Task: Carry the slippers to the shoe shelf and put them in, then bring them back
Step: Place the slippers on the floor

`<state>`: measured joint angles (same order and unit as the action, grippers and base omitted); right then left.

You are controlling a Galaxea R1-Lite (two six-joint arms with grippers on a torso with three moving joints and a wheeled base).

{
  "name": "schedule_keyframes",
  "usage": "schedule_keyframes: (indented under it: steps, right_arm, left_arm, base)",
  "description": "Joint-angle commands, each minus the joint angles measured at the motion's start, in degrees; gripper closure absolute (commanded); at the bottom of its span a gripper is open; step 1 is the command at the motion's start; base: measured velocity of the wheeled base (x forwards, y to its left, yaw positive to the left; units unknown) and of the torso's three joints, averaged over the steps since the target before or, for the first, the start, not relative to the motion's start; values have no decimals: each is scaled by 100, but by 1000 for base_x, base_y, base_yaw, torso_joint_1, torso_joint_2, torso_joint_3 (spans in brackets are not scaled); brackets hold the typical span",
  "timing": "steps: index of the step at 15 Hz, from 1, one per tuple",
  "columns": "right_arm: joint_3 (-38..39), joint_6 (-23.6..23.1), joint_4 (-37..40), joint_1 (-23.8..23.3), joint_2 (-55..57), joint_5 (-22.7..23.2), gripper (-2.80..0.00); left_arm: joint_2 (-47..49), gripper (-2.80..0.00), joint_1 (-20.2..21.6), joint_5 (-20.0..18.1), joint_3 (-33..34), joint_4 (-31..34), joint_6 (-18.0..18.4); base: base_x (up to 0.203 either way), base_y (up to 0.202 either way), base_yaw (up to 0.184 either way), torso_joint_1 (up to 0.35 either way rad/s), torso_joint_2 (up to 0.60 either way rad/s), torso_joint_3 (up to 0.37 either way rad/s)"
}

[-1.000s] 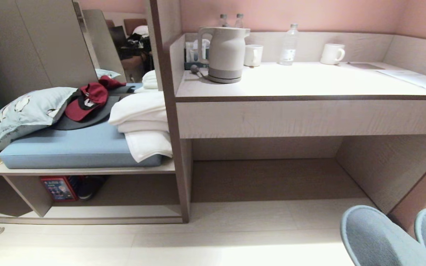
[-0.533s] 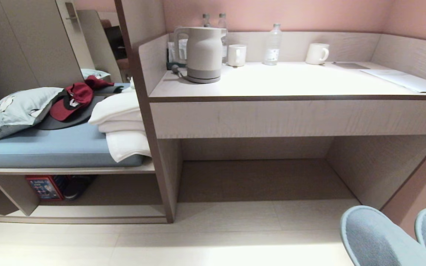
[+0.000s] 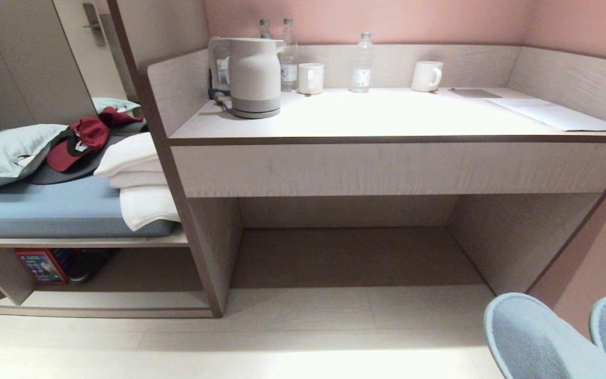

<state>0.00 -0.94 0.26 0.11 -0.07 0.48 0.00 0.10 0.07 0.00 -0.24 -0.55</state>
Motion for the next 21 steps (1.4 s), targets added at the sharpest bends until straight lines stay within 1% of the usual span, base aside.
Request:
schedule_keyframes:
  steps: [1, 12, 21]
  right_arm:
    - [0, -3, 0, -2, 7, 5, 0]
    - [0, -3, 0, -2, 7, 5, 0]
    - [0, -3, 0, -2, 7, 5, 0]
  left_arm:
    - [1, 0, -1, 1, 0, -2, -6]
    - [1, 0, -1, 1, 0, -2, -7]
    - [0, 0, -1, 1, 0, -2, -7]
  base:
    - [0, -141, -1, 6, -2, 2]
    - [0, -7, 1, 0, 0, -7]
    - [0, 0, 0, 3, 3, -184]
